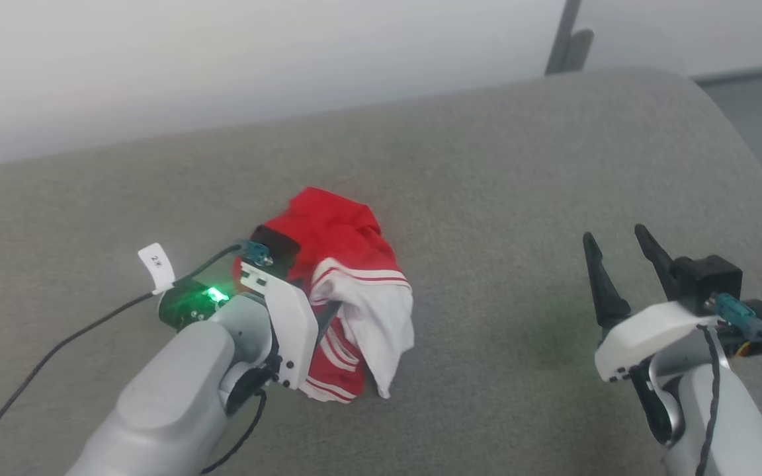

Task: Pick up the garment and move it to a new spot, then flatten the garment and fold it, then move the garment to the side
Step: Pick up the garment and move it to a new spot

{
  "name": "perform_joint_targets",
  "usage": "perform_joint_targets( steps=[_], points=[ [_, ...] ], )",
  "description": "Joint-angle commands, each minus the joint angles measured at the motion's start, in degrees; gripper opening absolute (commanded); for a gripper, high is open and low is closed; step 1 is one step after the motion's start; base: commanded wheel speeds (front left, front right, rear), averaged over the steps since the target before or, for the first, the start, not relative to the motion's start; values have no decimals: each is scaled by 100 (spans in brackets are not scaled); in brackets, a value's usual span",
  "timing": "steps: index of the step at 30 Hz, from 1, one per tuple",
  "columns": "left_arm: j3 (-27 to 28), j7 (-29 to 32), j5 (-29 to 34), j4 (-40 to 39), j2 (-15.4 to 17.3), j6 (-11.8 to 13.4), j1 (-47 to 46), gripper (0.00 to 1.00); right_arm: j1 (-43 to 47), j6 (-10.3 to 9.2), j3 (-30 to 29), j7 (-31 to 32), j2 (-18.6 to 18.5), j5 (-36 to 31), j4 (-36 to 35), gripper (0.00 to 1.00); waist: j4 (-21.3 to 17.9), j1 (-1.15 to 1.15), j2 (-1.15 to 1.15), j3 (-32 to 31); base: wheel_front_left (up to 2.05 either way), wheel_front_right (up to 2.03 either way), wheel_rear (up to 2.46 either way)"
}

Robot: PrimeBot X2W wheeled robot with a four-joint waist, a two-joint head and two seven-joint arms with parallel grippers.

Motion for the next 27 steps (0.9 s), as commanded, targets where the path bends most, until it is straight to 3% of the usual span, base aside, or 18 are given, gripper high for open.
perform_joint_targets(
  steps=[1,6,16,27],
  points=[
    [31,-94,-60,-42,36,-18,-61,100,84,0,-8,12,-42,-16,22,100,150,0,0,-186,0,0,0],
    [294,-632,-247,-390,298,18,178,100,287,0,37,-2,-154,96,-18,100,457,0,0,-538,0,0,0],
    [1180,-1715,-561,-1078,1018,482,1019,100,566,0,9,-128,-253,198,29,100,951,0,0,-855,0,0,0],
    [1949,-2514,-928,-1637,1683,726,2158,100,738,0,-127,-125,-248,133,-30,100,1235,0,0,-971,0,0,0]
  ],
)
